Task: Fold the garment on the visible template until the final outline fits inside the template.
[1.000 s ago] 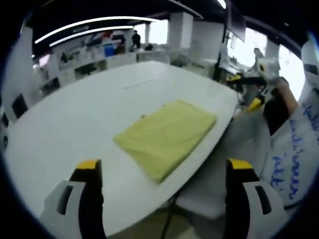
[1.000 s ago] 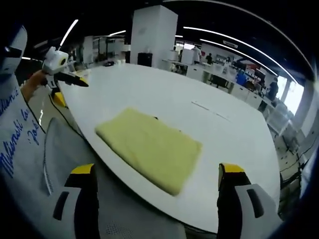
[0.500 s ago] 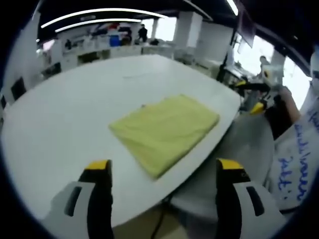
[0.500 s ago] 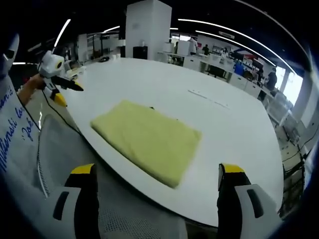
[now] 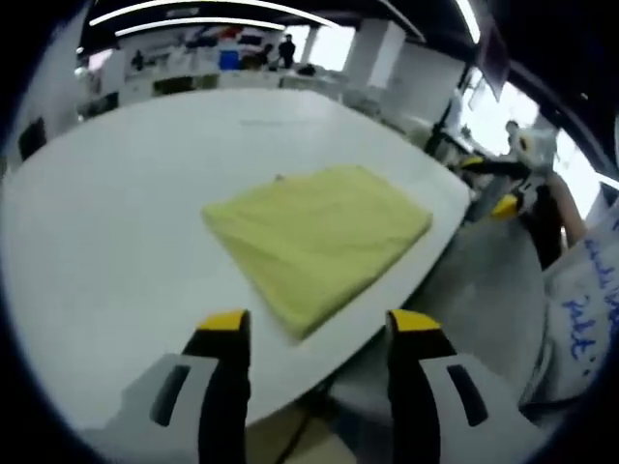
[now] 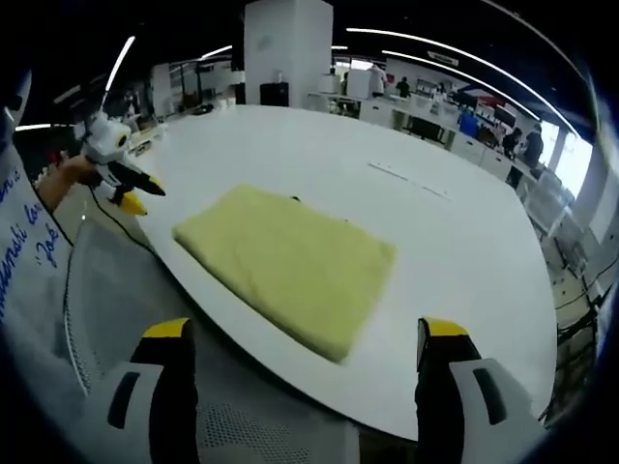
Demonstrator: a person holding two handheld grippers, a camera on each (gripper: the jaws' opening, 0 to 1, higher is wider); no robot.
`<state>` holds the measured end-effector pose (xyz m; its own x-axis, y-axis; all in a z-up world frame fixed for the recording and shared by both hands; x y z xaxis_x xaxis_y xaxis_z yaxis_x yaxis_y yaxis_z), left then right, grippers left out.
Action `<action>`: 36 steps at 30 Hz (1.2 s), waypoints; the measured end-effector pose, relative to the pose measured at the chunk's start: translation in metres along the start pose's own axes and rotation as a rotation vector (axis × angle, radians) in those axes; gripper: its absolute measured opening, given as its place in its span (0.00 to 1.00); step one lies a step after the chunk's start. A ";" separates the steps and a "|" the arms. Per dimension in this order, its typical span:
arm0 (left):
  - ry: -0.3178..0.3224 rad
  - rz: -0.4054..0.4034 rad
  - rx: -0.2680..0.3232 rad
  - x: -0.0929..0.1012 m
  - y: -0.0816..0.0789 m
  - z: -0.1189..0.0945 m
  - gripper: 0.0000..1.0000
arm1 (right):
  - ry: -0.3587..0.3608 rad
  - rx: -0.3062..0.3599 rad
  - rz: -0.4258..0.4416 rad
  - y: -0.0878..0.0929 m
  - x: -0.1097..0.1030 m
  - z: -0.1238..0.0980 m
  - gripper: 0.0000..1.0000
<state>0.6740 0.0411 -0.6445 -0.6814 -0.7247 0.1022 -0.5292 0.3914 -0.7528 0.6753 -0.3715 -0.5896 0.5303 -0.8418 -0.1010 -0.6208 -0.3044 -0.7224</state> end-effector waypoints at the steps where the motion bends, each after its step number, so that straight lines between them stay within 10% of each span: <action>1: 0.002 -0.003 0.001 -0.001 0.001 0.001 0.46 | 0.000 0.001 0.002 0.000 0.001 0.000 0.92; 36: 0.014 -0.069 -0.096 -0.003 0.033 0.042 0.11 | -0.078 -0.039 0.064 0.004 0.015 0.029 0.62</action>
<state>0.6796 0.0320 -0.6965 -0.6484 -0.7440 0.1617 -0.6209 0.3938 -0.6778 0.6971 -0.3725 -0.6139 0.5312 -0.8232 -0.2004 -0.6761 -0.2693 -0.6859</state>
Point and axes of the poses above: the point that each gripper's makers call its tool centre point, and the gripper's own axes: z roughly forward along the fingers, x roughly to its right, y roughly out of its underside, the point moved 9 cm from there along -z, roughly backward along the fingers, and after that the axes turned 14 degrees about z, right-handed, at the moved point
